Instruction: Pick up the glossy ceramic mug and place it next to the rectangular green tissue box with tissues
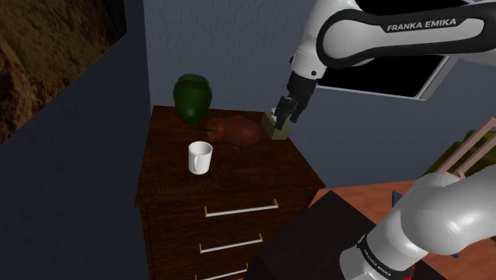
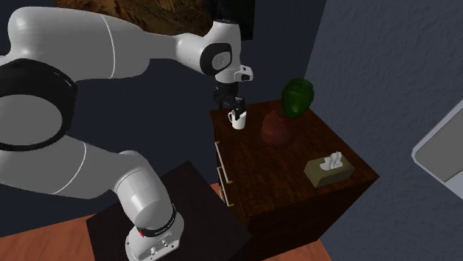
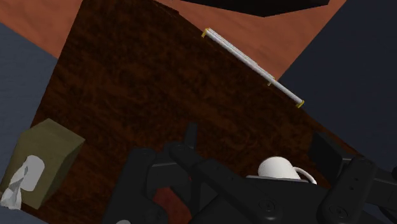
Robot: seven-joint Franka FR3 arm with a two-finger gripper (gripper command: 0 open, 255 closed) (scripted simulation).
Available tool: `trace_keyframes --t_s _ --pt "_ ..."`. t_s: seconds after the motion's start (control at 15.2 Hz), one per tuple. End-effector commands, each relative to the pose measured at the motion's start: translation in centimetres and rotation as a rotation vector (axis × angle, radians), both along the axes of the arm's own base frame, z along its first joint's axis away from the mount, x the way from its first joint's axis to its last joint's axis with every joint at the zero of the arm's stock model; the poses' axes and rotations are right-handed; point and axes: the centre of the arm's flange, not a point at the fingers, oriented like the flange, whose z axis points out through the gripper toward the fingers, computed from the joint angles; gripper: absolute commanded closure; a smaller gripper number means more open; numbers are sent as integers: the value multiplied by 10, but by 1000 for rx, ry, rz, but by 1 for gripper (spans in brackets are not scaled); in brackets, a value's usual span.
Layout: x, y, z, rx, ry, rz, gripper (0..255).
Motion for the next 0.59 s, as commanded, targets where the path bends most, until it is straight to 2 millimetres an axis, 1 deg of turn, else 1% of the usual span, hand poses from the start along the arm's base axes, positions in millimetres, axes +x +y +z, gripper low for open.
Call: trace_keyframes --t_s 0.0,0.53 --pt "20 11 -15 4 5 -3 0" --pt "100 52 -75 16 28 -16 0"
